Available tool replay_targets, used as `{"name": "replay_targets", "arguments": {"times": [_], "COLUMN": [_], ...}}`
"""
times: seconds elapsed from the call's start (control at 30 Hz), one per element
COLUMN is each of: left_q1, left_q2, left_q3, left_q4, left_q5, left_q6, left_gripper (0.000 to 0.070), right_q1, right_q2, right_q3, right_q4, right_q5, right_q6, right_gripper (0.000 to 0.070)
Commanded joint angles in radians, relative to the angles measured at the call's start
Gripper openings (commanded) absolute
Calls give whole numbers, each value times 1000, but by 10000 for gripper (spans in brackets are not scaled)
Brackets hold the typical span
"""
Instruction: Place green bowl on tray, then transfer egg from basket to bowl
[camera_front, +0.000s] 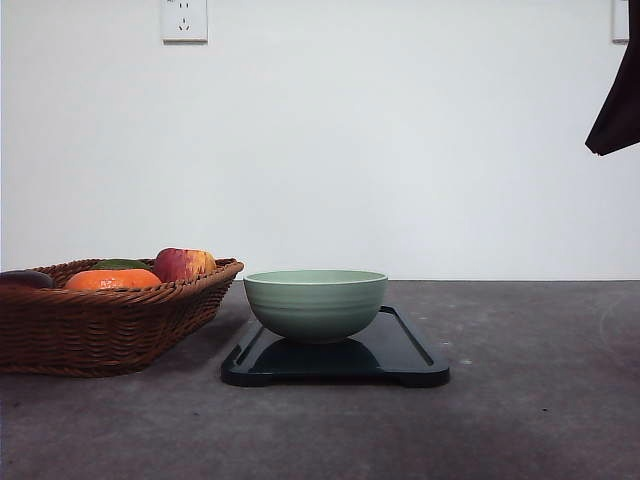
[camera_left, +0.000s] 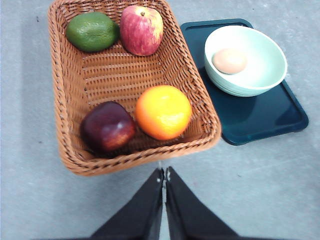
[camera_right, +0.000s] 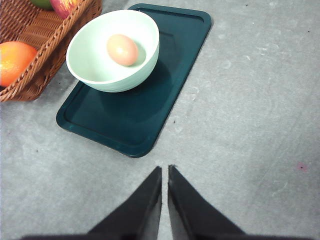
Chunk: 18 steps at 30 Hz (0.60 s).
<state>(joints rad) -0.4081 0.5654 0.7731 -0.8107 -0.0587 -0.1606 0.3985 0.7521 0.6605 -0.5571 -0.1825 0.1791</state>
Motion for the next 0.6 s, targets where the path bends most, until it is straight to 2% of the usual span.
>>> {"name": "replay_targets", "arguments": {"times": [0.0, 0.07, 0.17, 0.33, 0.4, 0.57], "left_q1": [20, 65, 138, 239, 268, 318], "left_q2": [-17, -65, -157, -315, -373, -486], "left_q3": [-39, -129, -278, -496, -574, -699], "left_q4": [57, 176, 345, 543, 595, 615], "left_q5": [-10, -9, -8, -9, -9, -9], "left_q6": [67, 95, 96, 101, 100, 101], "left_gripper": [0, 0, 0, 0, 0, 0], "right_q1": [5, 5, 5, 5, 5, 5], "right_q2": [2, 2, 2, 2, 2, 2], "right_q3": [7, 7, 7, 7, 7, 7], "right_q4": [10, 10, 10, 10, 10, 10], "right_q5": [0, 0, 0, 0, 0, 0], "right_q6": [-8, -8, -8, -8, -8, -8], "right_gripper": [13, 13, 13, 13, 13, 13]}}
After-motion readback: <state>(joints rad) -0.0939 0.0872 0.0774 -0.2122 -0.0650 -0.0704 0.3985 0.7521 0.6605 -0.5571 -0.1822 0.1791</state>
